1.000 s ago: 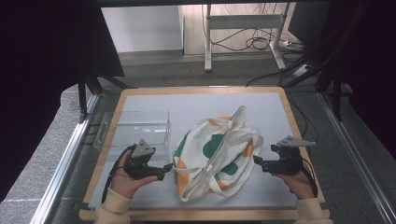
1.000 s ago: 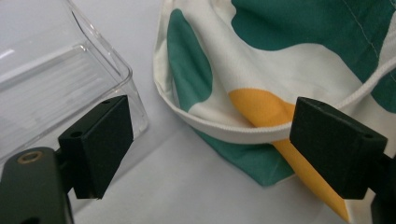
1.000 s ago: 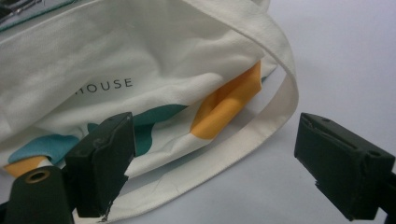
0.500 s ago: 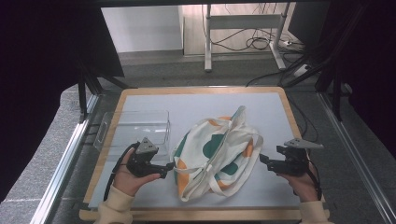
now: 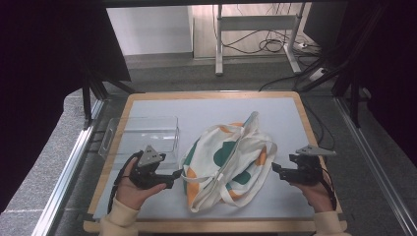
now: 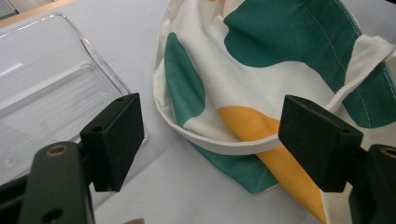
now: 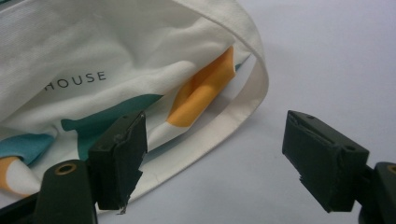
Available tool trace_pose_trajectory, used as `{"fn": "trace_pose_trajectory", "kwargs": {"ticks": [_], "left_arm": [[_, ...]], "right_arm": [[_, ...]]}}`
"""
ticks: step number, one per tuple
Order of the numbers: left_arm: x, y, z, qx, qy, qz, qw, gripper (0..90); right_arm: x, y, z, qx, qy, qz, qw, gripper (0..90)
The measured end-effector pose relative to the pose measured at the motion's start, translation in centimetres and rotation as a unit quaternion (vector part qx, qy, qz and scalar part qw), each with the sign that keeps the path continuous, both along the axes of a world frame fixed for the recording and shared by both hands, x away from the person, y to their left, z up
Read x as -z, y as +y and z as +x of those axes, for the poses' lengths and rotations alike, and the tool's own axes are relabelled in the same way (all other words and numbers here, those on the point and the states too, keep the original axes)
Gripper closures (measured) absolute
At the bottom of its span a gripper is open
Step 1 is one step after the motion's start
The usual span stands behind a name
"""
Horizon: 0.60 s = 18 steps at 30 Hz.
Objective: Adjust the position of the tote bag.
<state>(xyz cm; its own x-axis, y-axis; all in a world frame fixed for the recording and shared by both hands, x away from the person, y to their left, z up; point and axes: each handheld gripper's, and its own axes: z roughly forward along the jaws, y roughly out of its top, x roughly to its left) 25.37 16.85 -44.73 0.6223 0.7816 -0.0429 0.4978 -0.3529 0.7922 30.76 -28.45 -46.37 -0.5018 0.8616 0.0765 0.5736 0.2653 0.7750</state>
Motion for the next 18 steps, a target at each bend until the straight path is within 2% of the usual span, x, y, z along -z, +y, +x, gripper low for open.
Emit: {"fn": "trace_pose_trajectory", "kwargs": {"ticks": [2, 7, 10, 15, 18], "left_arm": [[0.0, 0.0, -0.1, 0.003, 0.001, -0.001, 1.0, 23.3], [-0.5, -0.2, -0.6, 0.017, 0.0, -0.019, 0.9997, 24.0], [-0.8, -0.5, -0.9, 0.028, -0.004, -0.018, 0.9994, 24.8], [-0.8, -1.0, -1.0, 0.049, 0.002, -0.028, 0.9984, 24.8], [-0.6, -1.5, -1.5, 0.064, 0.007, -0.046, 0.9969, 25.3]], "right_arm": [[-0.1, -0.1, 0.1, 0.0, 0.0, -0.001, 1.0, 22.3], [-0.6, 0.2, 0.0, -0.01, -0.014, -0.002, 0.9998, 22.3], [-0.7, 0.3, -0.1, -0.011, -0.019, -0.001, 0.9998, 22.3], [-0.6, 0.6, -0.1, -0.014, -0.022, -0.004, 0.9996, 22.2], [-0.4, 0.8, 0.0, -0.016, -0.02, -0.009, 0.9996, 21.9]]}}
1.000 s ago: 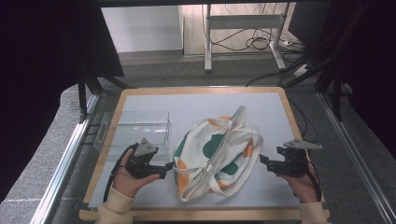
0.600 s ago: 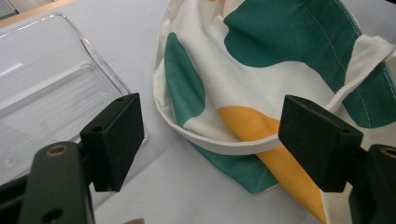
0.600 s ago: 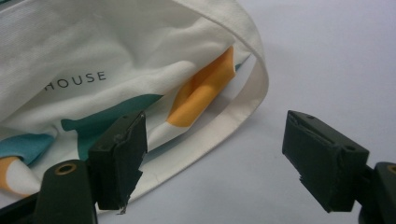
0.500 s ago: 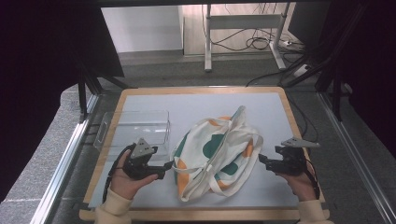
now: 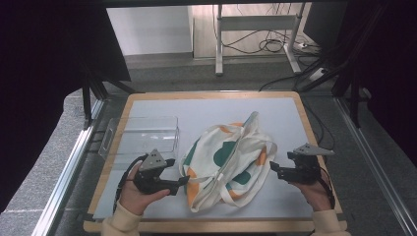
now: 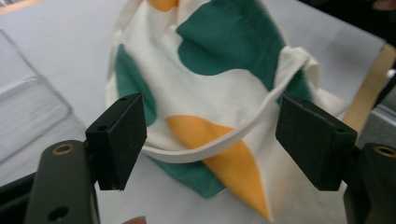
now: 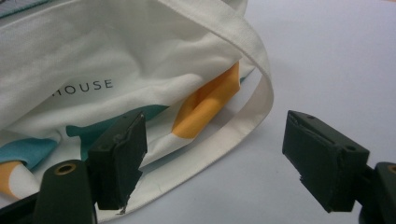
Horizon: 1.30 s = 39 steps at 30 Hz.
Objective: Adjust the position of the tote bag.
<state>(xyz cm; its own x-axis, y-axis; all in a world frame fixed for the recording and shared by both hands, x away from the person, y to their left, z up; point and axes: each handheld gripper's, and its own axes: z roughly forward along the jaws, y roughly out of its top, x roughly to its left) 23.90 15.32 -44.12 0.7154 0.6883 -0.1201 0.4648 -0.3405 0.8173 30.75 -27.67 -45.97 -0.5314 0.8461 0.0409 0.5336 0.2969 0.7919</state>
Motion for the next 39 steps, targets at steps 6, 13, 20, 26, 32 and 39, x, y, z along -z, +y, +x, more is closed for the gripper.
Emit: {"fn": "trace_pose_trajectory", "kwargs": {"ticks": [6, 13, 20, 26, 32, 39], "left_arm": [[-0.2, -1.0, -1.2, 0.023, -0.001, -0.01, 0.9997, 25.5], [0.0, -2.2, -2.0, 0.048, 0.01, -0.01, 0.9987, 25.5], [0.4, -3.0, -2.4, 0.07, 0.02, 0.001, 0.9974, 29.0], [0.6, -4.4, -2.9, 0.083, 0.02, 0.021, 0.9961, 29.0], [1.4, -5.6, -3.0, 0.083, 0.025, 0.043, 0.9953, 28.4], [3.1, -7.2, -3.0, 0.071, 0.025, 0.095, 0.9926, 29.4]], "right_arm": [[0.2, 0.1, 0.1, -0.007, 0.004, 0.0, 1.0, 21.9], [0.2, 0.2, 0.2, -0.01, 0.003, 0.008, 0.9999, 21.7], [0.4, 0.5, 0.4, -0.012, 0.007, 0.005, 0.9999, 21.3], [0.4, 0.2, 0.5, -0.013, 0.013, 0.013, 0.9998, 21.0], [0.5, 0.2, 0.5, -0.015, 0.015, 0.015, 0.9997, 20.6], [0.6, 0.0, 0.6, -0.013, 0.016, 0.016, 0.9997, 20.4]]}}
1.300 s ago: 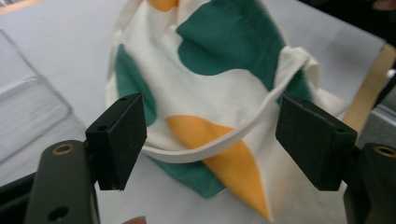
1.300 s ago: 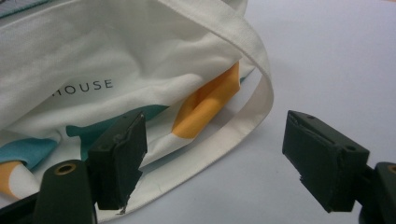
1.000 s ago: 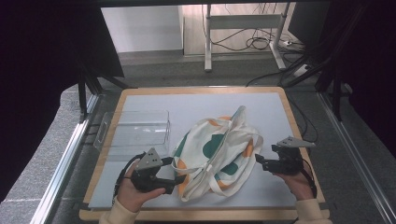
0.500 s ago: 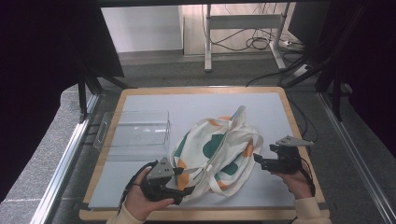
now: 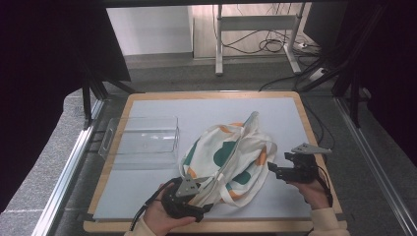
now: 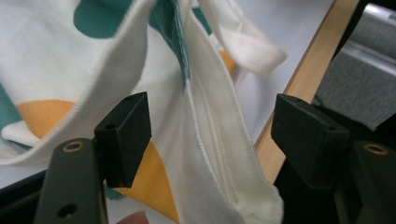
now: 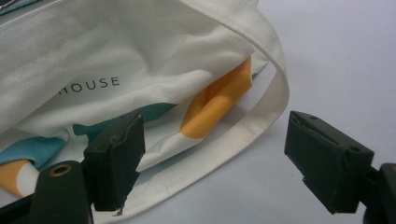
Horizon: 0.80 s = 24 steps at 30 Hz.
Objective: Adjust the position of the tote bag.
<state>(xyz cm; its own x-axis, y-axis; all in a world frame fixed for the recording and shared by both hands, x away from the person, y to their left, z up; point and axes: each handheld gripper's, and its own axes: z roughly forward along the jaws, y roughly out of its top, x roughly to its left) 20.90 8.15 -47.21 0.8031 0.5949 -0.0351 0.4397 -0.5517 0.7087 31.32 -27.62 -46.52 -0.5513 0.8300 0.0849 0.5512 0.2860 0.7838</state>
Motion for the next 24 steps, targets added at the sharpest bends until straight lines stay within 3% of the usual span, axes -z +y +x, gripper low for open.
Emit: {"fn": "trace_pose_trajectory", "kwargs": {"ticks": [4, 6, 9, 12, 18, 24], "left_arm": [[0.6, -0.4, 0.0, 0.0, -0.006, 0.015, 0.9999, 34.1], [0.7, -0.3, 0.0, -0.008, -0.014, 0.021, 0.9997, 45.5], [0.7, -0.1, 0.2, -0.004, -0.005, 0.017, 0.9998, 66.4], [0.6, 0.2, 0.4, -0.001, 0.002, 0.01, 0.9999, 76.0], [0.6, 0.7, 0.7, 0.001, 0.007, 0.003, 1.0, 82.8], [0.4, 1.2, 0.8, 0.003, 0.003, -0.004, 1.0, 83.8]], "right_arm": [[0.0, 0.0, 0.0, 0.002, 0.0, -0.003, 1.0, 20.3], [0.1, 0.0, 0.1, 0.003, -0.001, -0.005, 1.0, 20.3], [0.1, 0.0, 0.0, 0.003, -0.001, -0.006, 1.0, 20.1], [0.1, 0.1, 0.1, 0.004, -0.002, -0.007, 1.0, 20.1], [0.1, 0.0, 0.0, 0.004, -0.001, -0.003, 1.0, 20.0], [-0.4, -0.2, -0.3, 0.014, -0.018, -0.004, 0.9997, 17.4]]}}
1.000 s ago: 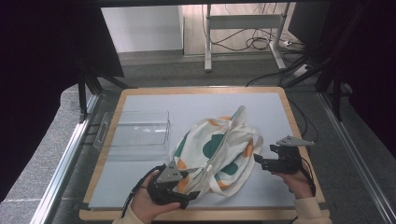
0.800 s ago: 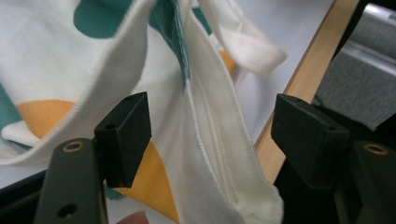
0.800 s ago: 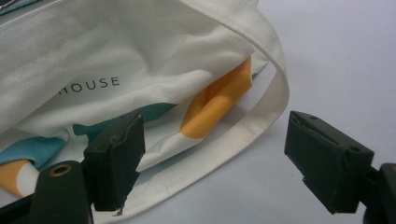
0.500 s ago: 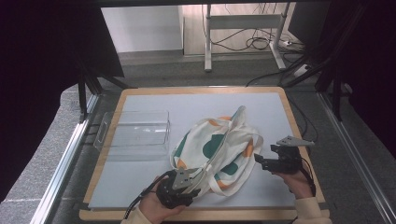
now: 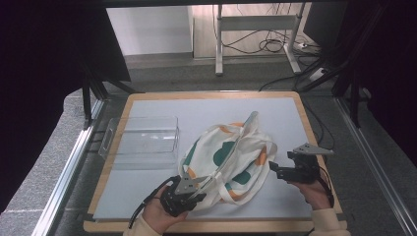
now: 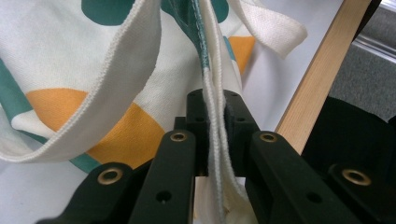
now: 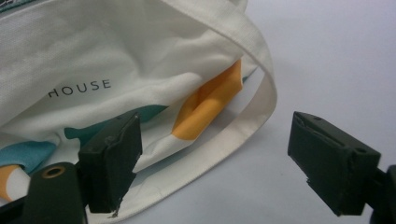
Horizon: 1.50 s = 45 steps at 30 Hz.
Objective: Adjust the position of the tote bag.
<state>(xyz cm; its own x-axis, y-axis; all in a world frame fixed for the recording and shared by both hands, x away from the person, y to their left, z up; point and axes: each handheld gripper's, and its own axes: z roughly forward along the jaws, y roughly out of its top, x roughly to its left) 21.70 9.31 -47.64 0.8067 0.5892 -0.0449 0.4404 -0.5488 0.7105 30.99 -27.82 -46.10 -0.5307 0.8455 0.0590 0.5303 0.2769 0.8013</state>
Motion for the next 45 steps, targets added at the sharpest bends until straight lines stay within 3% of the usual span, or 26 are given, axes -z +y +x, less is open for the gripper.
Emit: {"fn": "trace_pose_trajectory", "kwargs": {"ticks": [4, 10, 19, 25, 27, 33, 38, 45], "left_arm": [[0.1, 0.0, 0.0, 0.005, -0.001, -0.002, 1.0, 83.8], [0.2, 0.3, 0.3, 0.008, 0.003, -0.011, 0.9999, 83.8], [0.2, 0.1, 0.2, 0.009, 0.004, -0.013, 0.9999, 84.0], [0.2, 0.4, 0.4, 0.007, 0.014, -0.027, 0.9995, 84.1], [0.3, 0.5, 0.4, 0.007, 0.013, -0.028, 0.9995, 84.1], [0.3, 0.5, 0.2, 0.004, 0.01, -0.031, 0.9995, 84.1], [0.3, 0.5, 0.1, 0.0, 0.012, -0.035, 0.9993, 84.1], [0.4, 0.5, 0.2, 0.002, 0.012, -0.035, 0.9993, 84.0]], "right_arm": [[-0.3, 0.0, 0.0, 0.01, -0.011, 0.022, 0.9996, 16.3], [-0.5, 0.3, 0.2, 0.028, 0.003, 0.042, 0.9987, 16.9], [-1.5, 1.1, 0.4, 0.01, 0.004, 0.028, 0.9995, 17.3], [-1.9, 2.4, 1.7, -0.006, 0.025, 0.017, 0.9995, 16.1], [-2.9, 2.6, 2.8, -0.001, 0.029, 0.031, 0.9991, 16.1], [-4.5, 2.9, 4.8, 0.015, 0.03, 0.037, 0.9987, 17.7], [-5.3, 3.6, 5.8, 0.018, 0.026, 0.018, 0.9993, 18.3], [-5.8, 3.9, 7.7, 0.035, 0.029, 0.024, 0.9987, 19.6]]}}
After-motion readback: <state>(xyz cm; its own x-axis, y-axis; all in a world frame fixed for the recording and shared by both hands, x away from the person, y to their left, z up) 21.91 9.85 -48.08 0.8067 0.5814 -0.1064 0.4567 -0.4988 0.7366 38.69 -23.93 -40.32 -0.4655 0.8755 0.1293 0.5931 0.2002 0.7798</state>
